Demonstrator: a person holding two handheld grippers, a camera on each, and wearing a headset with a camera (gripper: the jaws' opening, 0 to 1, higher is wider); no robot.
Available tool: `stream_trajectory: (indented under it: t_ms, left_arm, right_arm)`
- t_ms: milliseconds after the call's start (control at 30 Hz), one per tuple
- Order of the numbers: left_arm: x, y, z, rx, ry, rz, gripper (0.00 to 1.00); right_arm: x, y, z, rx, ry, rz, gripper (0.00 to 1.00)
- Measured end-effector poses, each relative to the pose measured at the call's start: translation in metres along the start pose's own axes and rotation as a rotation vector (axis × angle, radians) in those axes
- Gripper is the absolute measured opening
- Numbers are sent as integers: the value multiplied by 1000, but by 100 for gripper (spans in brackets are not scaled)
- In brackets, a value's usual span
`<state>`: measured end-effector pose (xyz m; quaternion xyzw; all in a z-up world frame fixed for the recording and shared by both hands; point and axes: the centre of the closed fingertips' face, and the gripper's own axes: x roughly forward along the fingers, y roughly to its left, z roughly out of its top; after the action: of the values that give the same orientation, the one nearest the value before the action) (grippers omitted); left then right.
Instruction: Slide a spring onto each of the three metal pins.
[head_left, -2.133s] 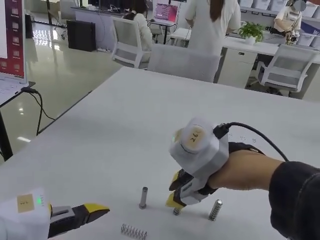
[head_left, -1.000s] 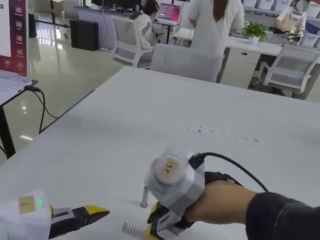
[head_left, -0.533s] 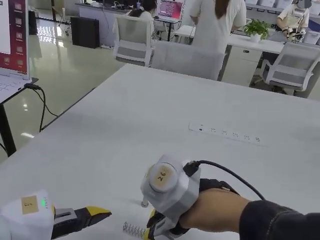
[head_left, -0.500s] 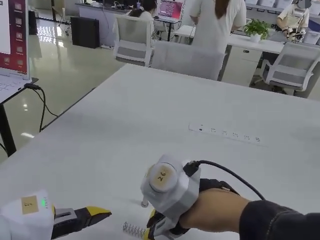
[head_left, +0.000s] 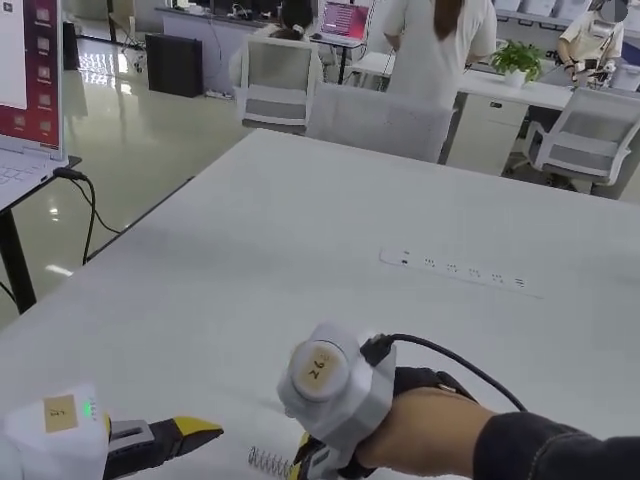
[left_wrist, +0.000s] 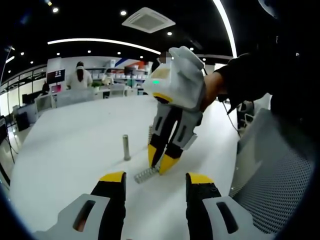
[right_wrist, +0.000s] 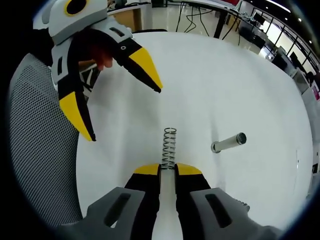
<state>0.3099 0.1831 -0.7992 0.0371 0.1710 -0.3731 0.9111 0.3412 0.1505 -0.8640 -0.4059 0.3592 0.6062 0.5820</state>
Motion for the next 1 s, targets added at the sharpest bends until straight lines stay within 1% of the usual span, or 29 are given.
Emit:
stream_trajectory:
  t_ms: [133, 200, 433, 633, 800, 933, 1000]
  left_arm:
    - [0, 0, 1, 5, 2, -1, 42]
    - [0, 0, 1, 6, 3, -2, 42]
    - [1, -2, 1, 16, 9, -4, 41]
    - [2, -5, 2, 26, 15, -16, 40]
    - [5, -9, 6, 40, 13, -31, 38]
    - [7, -13, 8, 49, 13, -47, 37]
    - [9, -17, 9, 58, 15, -60, 36]
  right_arm:
    - [-2, 1, 0, -15, -4, -4, 7]
    - [-3, 2, -1, -6, -1, 5, 7]
    - [-12, 9, -1, -24, 9, 24, 7]
    - [-30, 14, -1, -49, 14, 48, 7]
    - [-44, 18, -1, -71, 24, 66, 7]
    - [-54, 20, -1, -86, 27, 65, 7]
    - [-59, 22, -1, -93, 26, 68, 7]
